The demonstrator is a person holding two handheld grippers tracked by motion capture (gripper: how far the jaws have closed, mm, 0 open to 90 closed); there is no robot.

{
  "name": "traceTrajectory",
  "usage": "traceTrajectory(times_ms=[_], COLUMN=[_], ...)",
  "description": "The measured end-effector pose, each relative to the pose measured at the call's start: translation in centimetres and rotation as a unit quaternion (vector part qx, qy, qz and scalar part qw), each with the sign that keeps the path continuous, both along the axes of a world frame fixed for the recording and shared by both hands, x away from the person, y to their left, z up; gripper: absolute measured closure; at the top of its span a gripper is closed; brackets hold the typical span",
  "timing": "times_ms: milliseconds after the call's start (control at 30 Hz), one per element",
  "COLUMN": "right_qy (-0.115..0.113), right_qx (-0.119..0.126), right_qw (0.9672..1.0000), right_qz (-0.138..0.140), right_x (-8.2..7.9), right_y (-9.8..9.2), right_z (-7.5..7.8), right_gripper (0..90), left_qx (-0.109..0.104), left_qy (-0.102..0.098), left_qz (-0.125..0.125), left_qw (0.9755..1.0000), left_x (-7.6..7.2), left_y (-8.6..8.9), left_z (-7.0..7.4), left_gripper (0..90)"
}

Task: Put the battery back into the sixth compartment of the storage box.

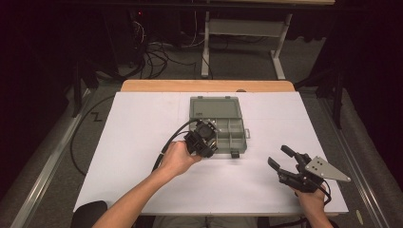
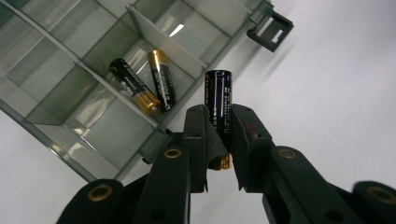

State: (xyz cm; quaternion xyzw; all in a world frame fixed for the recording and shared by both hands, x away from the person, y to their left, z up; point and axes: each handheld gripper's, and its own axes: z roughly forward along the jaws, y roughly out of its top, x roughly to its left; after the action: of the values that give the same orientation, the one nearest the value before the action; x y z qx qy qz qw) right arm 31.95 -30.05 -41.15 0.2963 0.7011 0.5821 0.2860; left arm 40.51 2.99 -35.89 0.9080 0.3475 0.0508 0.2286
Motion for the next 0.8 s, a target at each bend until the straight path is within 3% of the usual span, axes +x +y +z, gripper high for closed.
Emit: traceTrajectory(times_ms=[400,800], right_qy=[0.000,0.000], right_qx=[0.000,0.001], right_qw=[1.0000,1.0000], right_qz=[0.000,0.000], right_x=[0.0,0.0], right_y=[0.0,-0.1], right_z=[0.0,0.0], right_gripper=[34.5,34.5], left_qx=[0.012,0.002], left_qy=[-0.002,0.010], left_qz=[0.023,0.055], left_qw=[0.9997,0.9984], left_x=[2.0,4.0], left_y=[-0.3,0.1], left_z=[-0.1,-0.9], left_gripper=[75.9,75.9])
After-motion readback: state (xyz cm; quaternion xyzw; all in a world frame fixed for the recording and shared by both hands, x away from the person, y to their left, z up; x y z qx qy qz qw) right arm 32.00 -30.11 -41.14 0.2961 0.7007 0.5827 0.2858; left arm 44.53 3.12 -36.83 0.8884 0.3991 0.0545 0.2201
